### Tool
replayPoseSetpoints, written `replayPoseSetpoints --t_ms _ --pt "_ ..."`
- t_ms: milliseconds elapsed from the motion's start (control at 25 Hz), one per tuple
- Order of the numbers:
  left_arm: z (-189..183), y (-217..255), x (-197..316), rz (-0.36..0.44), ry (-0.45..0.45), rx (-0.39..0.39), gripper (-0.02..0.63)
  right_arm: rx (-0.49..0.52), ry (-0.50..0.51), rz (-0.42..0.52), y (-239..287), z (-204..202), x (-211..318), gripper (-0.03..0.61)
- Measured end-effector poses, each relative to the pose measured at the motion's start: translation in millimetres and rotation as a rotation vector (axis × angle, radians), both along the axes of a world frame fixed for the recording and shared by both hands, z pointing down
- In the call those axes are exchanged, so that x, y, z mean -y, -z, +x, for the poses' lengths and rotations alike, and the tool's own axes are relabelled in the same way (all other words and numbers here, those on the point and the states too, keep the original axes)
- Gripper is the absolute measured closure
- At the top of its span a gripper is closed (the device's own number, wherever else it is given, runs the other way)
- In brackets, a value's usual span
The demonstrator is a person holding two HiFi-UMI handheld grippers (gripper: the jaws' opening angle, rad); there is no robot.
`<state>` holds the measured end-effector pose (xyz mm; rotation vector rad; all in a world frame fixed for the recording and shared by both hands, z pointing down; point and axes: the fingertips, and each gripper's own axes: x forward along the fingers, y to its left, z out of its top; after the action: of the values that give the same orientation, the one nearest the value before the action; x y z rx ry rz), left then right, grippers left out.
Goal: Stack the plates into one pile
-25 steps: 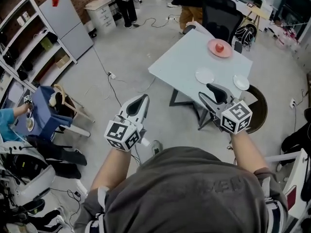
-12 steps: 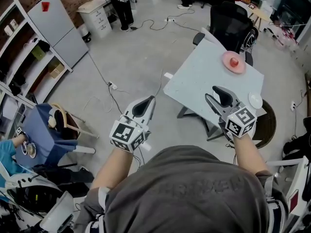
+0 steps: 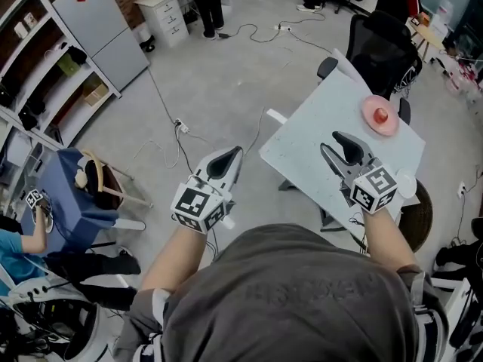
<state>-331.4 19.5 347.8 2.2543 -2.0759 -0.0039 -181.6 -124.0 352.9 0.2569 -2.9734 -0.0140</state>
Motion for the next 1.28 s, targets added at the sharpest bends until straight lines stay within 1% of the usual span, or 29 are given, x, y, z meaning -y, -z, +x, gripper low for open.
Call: replayPoseSetpoints --t_ms 80,200,280,360,520,640,720,840,960,1120,1280 --pt "2 -2 15 0.003 0.043 0.005 0.607 -0.006 0.036 0.009 -5 -4 20 0.407" --pt "6 -7 29 0.001 0.112 -0.010 0.607 -0.019 0.092 0.012 -11 -8 43 0.407" --pt "6 -8 42 0.003 0.142 -0.017 0.607 -0.017 0.117 0.029 -8 -11 59 0.407" --pt "6 -9 54 0.003 0.153 -0.030 0.607 -0.021 0.120 0.031 -9 -14 73 0.408" --pt "2 -14 71 -0.024 0.107 -0.011 0.607 -0.025 0.060 0.010 -15 -11 92 0.407" --pt "-1 -14 87 -0.042 0.036 -0.002 0.607 -0.011 -0.036 -0.005 -12 0 111 0.407" --pt "4 -14 102 -0.051 -0.031 0.010 0.607 -0.013 -0.120 -0.015 -12 18 126 0.408" --pt "27 -17 135 -0.062 -0.139 0.031 0.607 -0.035 -0.257 -0.041 -21 63 156 0.407" --pt "68 -26 176 -0.077 -0.241 0.041 0.607 -0.067 -0.397 -0.064 -40 127 189 0.407" --pt "145 -38 228 -0.087 -0.378 0.049 0.607 -0.106 -0.560 -0.084 -64 230 226 0.407" --pt "229 -57 276 -0.109 -0.489 0.060 0.607 -0.139 -0.702 -0.144 -99 337 260 0.407"
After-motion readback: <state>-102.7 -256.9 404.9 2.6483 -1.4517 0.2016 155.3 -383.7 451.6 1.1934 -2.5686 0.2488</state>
